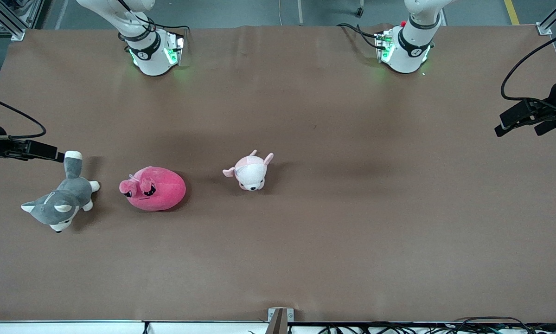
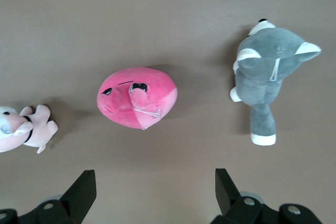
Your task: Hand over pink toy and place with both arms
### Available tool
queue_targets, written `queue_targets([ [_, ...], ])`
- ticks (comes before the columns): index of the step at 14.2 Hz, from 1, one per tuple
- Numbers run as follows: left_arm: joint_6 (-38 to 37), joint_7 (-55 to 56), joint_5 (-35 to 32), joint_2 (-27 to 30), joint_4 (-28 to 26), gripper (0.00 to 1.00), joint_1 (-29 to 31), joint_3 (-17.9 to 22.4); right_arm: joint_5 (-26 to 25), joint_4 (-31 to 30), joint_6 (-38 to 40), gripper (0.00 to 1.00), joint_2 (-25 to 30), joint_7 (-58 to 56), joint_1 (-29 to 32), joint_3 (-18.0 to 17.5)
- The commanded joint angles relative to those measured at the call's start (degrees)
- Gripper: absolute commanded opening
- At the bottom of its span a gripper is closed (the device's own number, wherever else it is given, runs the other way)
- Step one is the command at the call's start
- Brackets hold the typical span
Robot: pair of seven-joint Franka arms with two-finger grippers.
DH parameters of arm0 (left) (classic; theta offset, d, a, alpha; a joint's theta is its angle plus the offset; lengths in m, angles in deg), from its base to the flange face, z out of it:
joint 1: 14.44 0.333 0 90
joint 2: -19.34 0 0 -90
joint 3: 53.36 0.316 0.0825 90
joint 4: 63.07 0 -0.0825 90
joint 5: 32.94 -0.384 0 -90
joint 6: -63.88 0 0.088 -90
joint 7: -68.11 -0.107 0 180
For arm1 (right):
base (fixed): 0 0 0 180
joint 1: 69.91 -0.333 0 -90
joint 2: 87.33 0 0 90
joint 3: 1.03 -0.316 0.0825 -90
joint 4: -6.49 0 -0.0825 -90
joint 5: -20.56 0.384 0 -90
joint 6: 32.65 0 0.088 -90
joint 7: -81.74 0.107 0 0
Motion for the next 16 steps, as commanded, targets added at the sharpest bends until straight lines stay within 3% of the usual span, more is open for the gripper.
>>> queue_targets([
  [1, -1.1, 0.2, -1.1, -0.5, 1.4, 1.0, -3.8, 3.5, -5.8, 0.2, -0.4, 1.0, 2.5, 0.6, 0.0, -0.8],
  [3, -1.2, 0.1, -1.2, -0.4, 1.5, 1.0, -12.3, 12.0, -7.8, -0.1, -2.0, 1.0, 4.4, 0.6, -0.3, -1.0],
  [5, -1.2, 0.0, -1.2, -0.4, 1.5, 1.0, -17.9, 17.3, -7.3, -0.7, -4.6, 1.0, 4.9, 0.2, -0.2, -0.9],
  [10, -1.2, 0.3, -1.2, -0.4, 1.5, 1.0, -20.0, 18.6, -6.0, -6.4, -8.5, 1.0, 9.2, 0.0, -0.6, -0.4],
  [13, -1.2, 0.3, -1.2, -0.3, 1.5, 1.0, -24.0, 23.1, -6.0, -9.7, -8.7, 1.0, 11.9, -0.4, 0.0, -0.5],
  [16, -1.2, 0.2, -1.2, -0.4, 1.6, 1.0, -23.8, 22.8, -5.7, -11.7, -8.6, 1.0, 13.3, -1.3, 0.8, -0.6],
])
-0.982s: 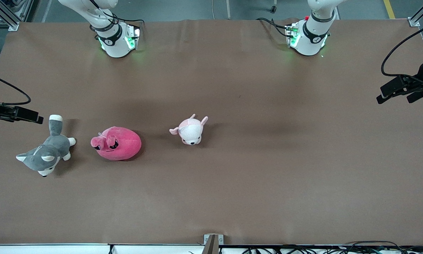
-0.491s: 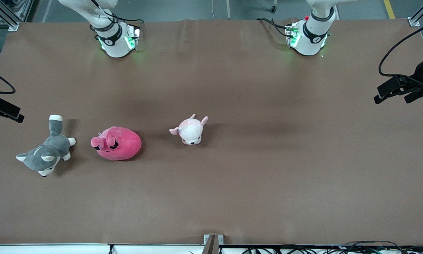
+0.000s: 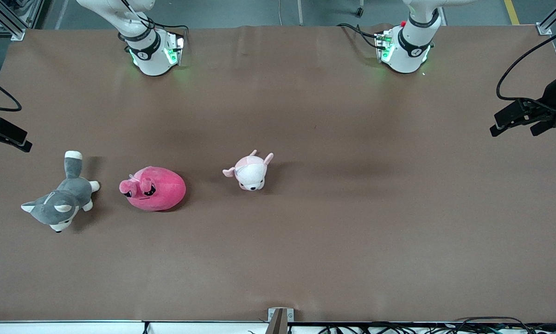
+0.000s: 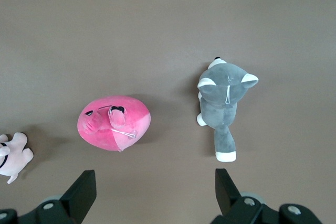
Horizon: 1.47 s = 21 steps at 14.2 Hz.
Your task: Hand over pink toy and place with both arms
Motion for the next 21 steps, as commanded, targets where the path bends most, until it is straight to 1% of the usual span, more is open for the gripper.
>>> queue_targets([
  [1, -1.2, 0.1, -1.2, -0.4, 1.5, 1.0, -0.8, 0.5, 0.2, -6.7, -1.9, 1.0, 4.9, -0.9, 0.5, -0.2],
  [4, -1.2, 0.1, -1.2, -0.4, 1.4, 1.0, -0.6, 0.5, 0.2, -13.1, -5.5, 1.0, 9.5, -1.0, 0.3, -0.3],
  [15, -1.1, -0.5, -1.1, -0.2, 1.7, 1.0, -0.7, 0.5, -0.2, -16.9, -6.8, 1.0, 11.3, -3.6, 0.5, -0.3],
  [21, -1.1, -0.5, -1.1, -0.2, 1.6, 1.0, -0.6, 0.5, -0.3, -17.3, -6.4, 1.0, 12.5, -3.6, 0.5, -0.3],
])
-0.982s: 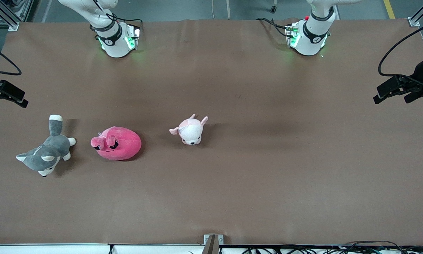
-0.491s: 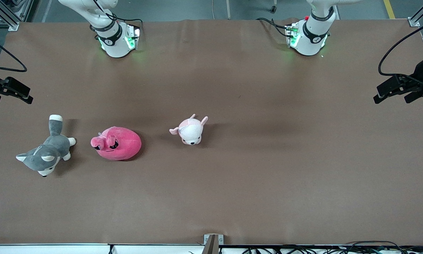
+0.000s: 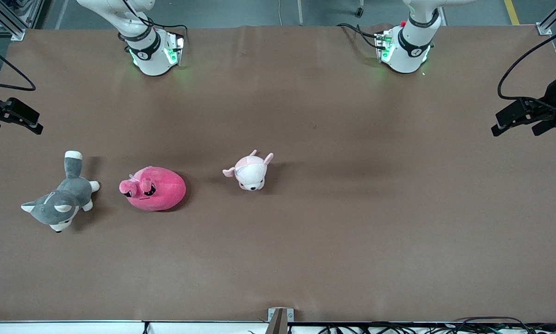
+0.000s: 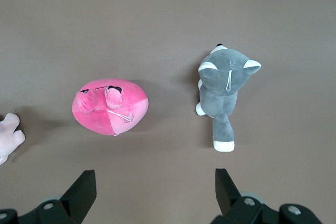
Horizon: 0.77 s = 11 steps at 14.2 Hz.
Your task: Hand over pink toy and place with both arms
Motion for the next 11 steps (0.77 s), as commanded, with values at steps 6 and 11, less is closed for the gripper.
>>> queue_targets([
  [6, -1.0, -0.4, -1.5, -0.2, 1.0, 1.0, -0.4, 0.5, 0.0, -2.5, -1.1, 1.0, 2.2, -0.8, 0.6, -0.2],
  [11, -2.1, -1.0, -6.0, -0.1, 0.7, 1.0, -0.5, -0.4, 0.1, -2.5, -1.0, 1.0, 2.3, -0.8, 0.6, -0.2],
])
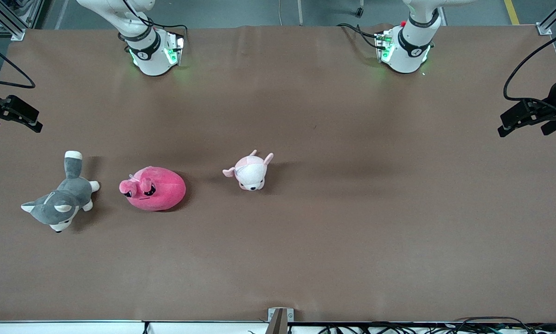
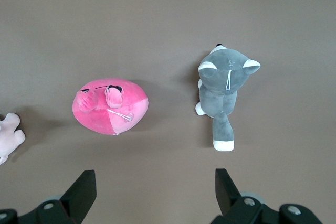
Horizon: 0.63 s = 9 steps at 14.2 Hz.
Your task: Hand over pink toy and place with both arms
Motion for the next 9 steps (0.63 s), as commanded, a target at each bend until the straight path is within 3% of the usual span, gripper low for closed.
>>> queue_targets([
  [1, -2.3, -0.9, -1.4, -0.1, 0.7, 1.0, -0.4, -0.1, 0.1, -2.1, -0.9, 1.0, 1.9, -0.8, 0.6, -0.2],
  [9, -2.3, -0.9, -0.8, -0.1, 0.8, 1.0, -0.4, -0.2, 0.1, -2.1, -0.5, 1.0, 1.9, -0.8, 0.6, -0.2],
])
